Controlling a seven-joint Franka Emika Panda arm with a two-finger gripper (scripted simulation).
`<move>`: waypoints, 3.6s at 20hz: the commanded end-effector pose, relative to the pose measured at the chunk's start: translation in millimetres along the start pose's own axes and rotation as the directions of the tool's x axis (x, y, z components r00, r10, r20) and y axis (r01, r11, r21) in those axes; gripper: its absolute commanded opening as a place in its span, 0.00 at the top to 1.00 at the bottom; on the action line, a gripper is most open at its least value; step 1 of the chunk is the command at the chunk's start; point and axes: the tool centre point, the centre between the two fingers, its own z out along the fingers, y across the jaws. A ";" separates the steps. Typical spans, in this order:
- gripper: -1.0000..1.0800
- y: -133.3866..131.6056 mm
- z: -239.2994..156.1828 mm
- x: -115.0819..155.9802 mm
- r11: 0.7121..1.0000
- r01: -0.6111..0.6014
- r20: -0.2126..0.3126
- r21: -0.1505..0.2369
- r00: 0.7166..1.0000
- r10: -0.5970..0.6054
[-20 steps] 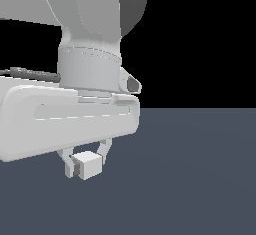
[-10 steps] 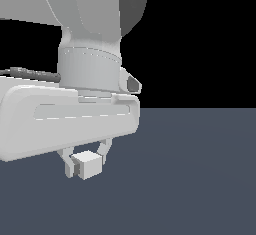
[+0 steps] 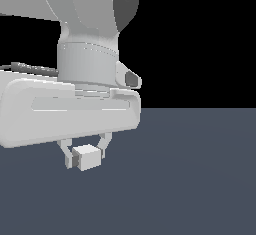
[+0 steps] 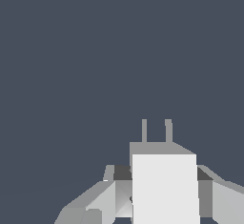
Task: Plug the charger into the wall socket.
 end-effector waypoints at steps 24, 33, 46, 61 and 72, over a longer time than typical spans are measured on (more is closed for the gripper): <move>1.00 30.2 -54.9 42.3 0.786 -0.616 -0.023 -0.056 0.788 0.616; 1.00 42.7 -69.4 48.4 0.664 -0.745 -0.033 -0.069 0.667 0.745; 1.00 48.0 -74.8 49.7 0.611 -0.788 -0.036 -0.074 0.614 0.788; 1.00 74.9 -72.7 70.3 0.612 -0.787 -0.036 -0.074 0.615 0.787; 1.00 87.4 -71.8 80.0 0.611 -0.788 -0.036 -0.074 0.615 0.788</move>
